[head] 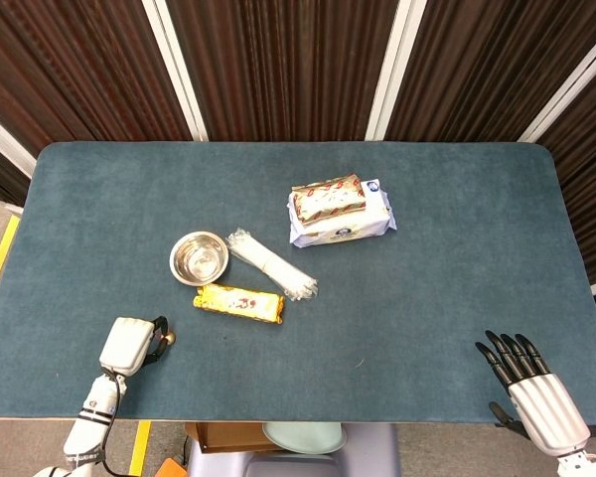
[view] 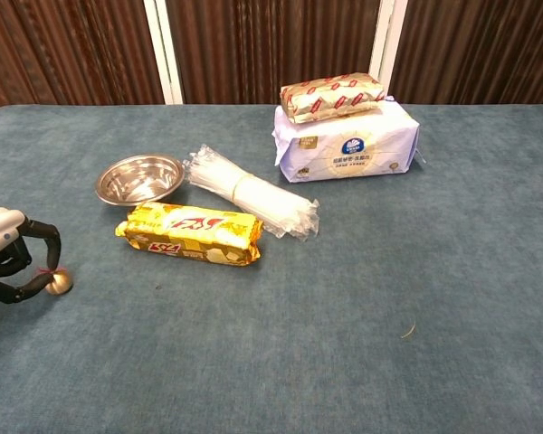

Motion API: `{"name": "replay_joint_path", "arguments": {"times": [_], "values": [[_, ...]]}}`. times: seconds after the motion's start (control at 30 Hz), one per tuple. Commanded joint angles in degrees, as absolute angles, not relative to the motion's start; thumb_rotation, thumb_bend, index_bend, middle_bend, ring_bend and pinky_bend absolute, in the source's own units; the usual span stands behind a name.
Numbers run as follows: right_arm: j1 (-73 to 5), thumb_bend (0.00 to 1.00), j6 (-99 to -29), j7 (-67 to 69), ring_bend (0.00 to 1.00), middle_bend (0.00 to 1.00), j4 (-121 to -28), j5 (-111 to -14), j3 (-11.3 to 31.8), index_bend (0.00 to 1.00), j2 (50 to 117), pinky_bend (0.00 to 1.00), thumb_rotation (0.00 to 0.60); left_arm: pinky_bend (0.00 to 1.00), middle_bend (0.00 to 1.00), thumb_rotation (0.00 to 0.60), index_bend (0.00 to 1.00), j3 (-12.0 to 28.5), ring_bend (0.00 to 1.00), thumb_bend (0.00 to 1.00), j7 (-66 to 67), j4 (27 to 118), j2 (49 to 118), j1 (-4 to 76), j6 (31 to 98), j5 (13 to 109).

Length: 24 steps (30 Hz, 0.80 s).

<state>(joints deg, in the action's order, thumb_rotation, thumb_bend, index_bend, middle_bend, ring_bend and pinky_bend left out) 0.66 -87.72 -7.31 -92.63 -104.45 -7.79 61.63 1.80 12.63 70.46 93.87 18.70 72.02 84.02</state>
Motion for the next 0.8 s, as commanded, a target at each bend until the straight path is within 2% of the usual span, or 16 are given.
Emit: {"name": "replay_joint_path", "arguments": {"times": [0.03, 0.23, 0.27, 0.33, 0.37, 0.4, 0.43, 0.47, 0.5, 0.57, 0.63, 0.7, 0.73, 0.8], "values": [[0.74, 0.36, -87.96, -7.12, 0.0, 0.0, -92.61, -104.56, -7.82, 0.0, 61.61, 0.0, 0.6, 1.0, 1.0, 0.6, 0.36, 1.64, 0.99, 0.41, 12.9, 70.93, 93.57, 18.8, 71.6, 83.78], [0.9, 0.36, -88.5, -6.59, 0.0, 0.0, -92.53, -104.73, -7.85, 0.0, 61.52, 0.0, 0.6, 1.0, 0.97, 0.6, 0.14, 0.95, 0.99, 0.41, 12.91, 75.74, 90.27, 17.87, 73.63, 84.87], [0.95, 0.36, -88.68, -6.46, 0.0, 0.0, -92.52, -104.79, -7.85, 0.0, 61.46, 0.0, 0.6, 1.0, 0.94, 0.6, 0.11, 0.59, 0.98, 0.41, 12.78, 77.36, 89.11, 17.36, 74.65, 85.44], [1.11, 0.36, -89.28, -6.04, 0.0, 0.0, -92.47, -104.96, -7.84, 0.0, 61.25, 0.0, 0.6, 0.94, 0.77, 0.6, 0.08, -0.88, 0.89, 0.41, 12.13, 81.6, 85.7, 15.47, 78.47, 87.82], [1.19, 0.36, -89.55, -5.82, 0.0, 0.0, -92.44, -104.95, -7.8, 0.0, 61.14, 0.0, 0.6, 0.82, 0.55, 0.6, 0.06, -2.0, 0.75, 0.41, 11.84, 83.53, 83.86, 14.38, 80.43, 89.29], [1.27, 0.36, -89.86, -5.5, 0.0, 0.0, -92.42, -104.86, -7.71, 0.0, 61.01, 0.0, 0.6, 0.6, 0.3, 0.6, 0.04, -3.9, 0.52, 0.41, 11.71, 86.14, 80.96, 12.76, 82.85, 91.26], [1.29, 0.36, -89.96, -5.23, 0.0, 0.0, -92.41, -104.68, -7.62, 0.0, 60.9, 0.0, 0.6, 0.43, 0.16, 0.6, 0.03, -5.56, 0.35, 0.41, 11.92, 88.12, 78.59, 11.39, 84.9, 93.01], [1.28, 0.36, -89.96, -4.96, 0.0, 0.0, -92.45, -104.39, -7.51, 0.0, 60.79, 0.0, 0.6, 0.17, 0.03, 0.6, 0.01, -7.22, 0.11, 0.41, 11.98, 89.79, 76.36, 9.92, 87.32, 95.01], [1.26, 0.36, -89.86, -4.75, 0.0, 0.0, -92.52, -103.99, -7.37, 0.0, 60.69, 0.0, 0.6, 0.08, 0.0, 0.6, 0.01, -8.97, 0.04, 0.41, 11.6, 91.16, 74.47, 8.2, 89.97, 96.96], [1.23, 0.36, -89.75, -4.68, 0.0, 0.0, -92.58, -103.8, -7.32, 0.0, 60.64, 0.0, 0.6, 0.01, 0.0, 0.6, 0.01, -9.82, 0.0, 0.41, 11.31, 91.74, 73.61, 7.38, 91.16, 97.92], [1.11, 0.36, -89.41, -4.43, 0.0, 0.0, -92.8, -103.27, -7.16, 0.0, 60.44, 0.0, 0.6, 0.0, 0.0, 0.6, 0.0, -12.38, 0.0, 0.41, 9.78, 92.77, 71.45, 4.47, 95.23, 100.39], [0.6, 0.36, -88.53, -3.36, 0.0, 0.0, -93.1, -102.69, -7.03, 0.0, 59.93, 0.0, 0.6, 0.0, 0.0, 0.6, 0.0, -14.85, 0.0, 0.41, 6.77, 91.64, 69.03, -0.92, 103.1, 102.23], [0.29, 0.36, -88.13, -2.79, 0.0, 0.0, -93.16, -102.52, -6.96, 0.0, 59.63, 0.0, 0.6, 0.0, 0.0, 0.6, 0.0, -14.75, 0.0, 0.4, 6.24, 91.19, 68.14, -1.88, 105.25, 102.82], [0.17, 0.36, -87.96, -2.2, 0.0, 0.0, -93.5, -102.63, -7.14, 0.0, 59.12, 0.0, 0.6, 0.0, 0.0, 0.6, 0.0, -13.97, 0.0, 0.4, 4.67, 91.71, 67.16, -2.41, 105.27, 101.19]]}}
